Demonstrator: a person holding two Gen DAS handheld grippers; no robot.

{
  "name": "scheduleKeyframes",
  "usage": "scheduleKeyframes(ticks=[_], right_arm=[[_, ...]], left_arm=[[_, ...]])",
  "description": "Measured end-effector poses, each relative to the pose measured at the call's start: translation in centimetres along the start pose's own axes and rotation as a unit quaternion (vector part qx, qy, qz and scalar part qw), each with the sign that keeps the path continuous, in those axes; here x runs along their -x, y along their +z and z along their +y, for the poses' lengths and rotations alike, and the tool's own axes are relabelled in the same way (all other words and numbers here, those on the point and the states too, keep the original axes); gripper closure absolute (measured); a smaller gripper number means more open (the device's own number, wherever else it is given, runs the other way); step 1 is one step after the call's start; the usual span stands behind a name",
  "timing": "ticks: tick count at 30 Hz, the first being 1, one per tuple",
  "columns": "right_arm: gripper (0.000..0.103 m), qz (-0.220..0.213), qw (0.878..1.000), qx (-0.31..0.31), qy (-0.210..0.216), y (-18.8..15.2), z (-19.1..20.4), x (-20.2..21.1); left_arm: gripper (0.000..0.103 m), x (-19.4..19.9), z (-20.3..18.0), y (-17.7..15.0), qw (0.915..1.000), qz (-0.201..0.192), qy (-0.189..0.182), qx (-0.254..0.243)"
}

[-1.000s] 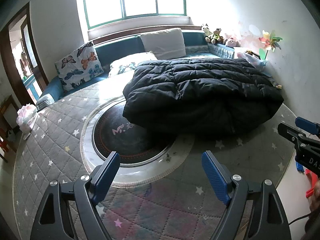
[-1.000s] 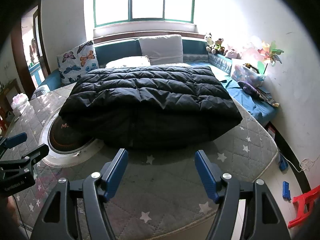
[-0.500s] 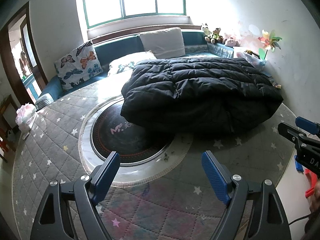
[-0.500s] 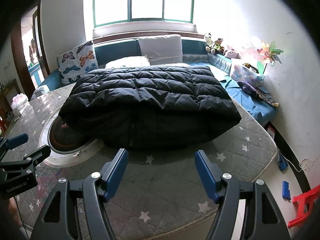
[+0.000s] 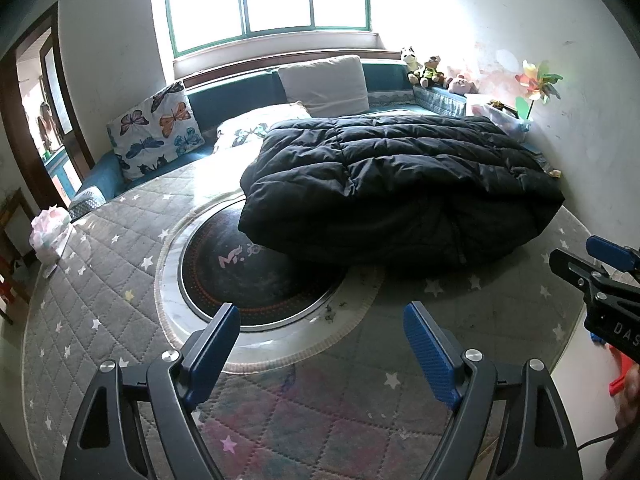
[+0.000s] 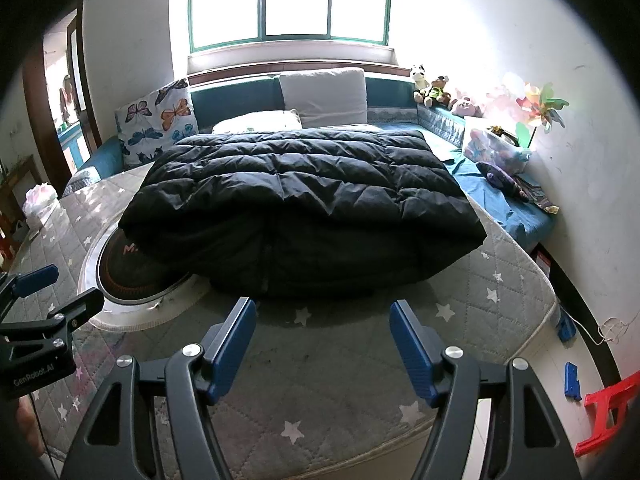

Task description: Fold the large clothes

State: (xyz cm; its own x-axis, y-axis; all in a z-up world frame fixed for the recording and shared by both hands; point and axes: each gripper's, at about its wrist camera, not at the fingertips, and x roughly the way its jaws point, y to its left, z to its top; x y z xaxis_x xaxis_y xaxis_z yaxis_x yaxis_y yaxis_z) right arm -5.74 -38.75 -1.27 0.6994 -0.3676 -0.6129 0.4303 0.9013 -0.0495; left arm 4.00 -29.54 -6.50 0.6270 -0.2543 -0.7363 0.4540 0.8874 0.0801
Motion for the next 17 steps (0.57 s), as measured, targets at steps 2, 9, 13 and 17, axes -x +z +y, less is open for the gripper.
scheduleKeyframes(ticks=[2,9,13,17], right_arm=[[0.027,0.0,1.0,0.001,0.0,-0.01,0.1,-0.01],[0.027,0.001,1.0,0.001,0.001,0.0,0.1,-0.12],[0.027,0.002,1.0,0.001,0.0,-0.03,0.12,-0.14],[0.027,0.002,1.0,0.002,0.0,-0.06,0.23,-0.08]], left_arm=[[0.013,-0.04,-0.16,0.02,1.0,-0.001,-0.001,-0.001],[0.013,0.08,-0.55,-0.06,1.0,-0.005,-0.007,0.0],[0.013,0.33,-0.78,-0.13,0.9999,-0.012,0.001,-0.005],[0.013,0.33,-0.82,-0.14,0.9999,-0.011,0.0,-0.003]])
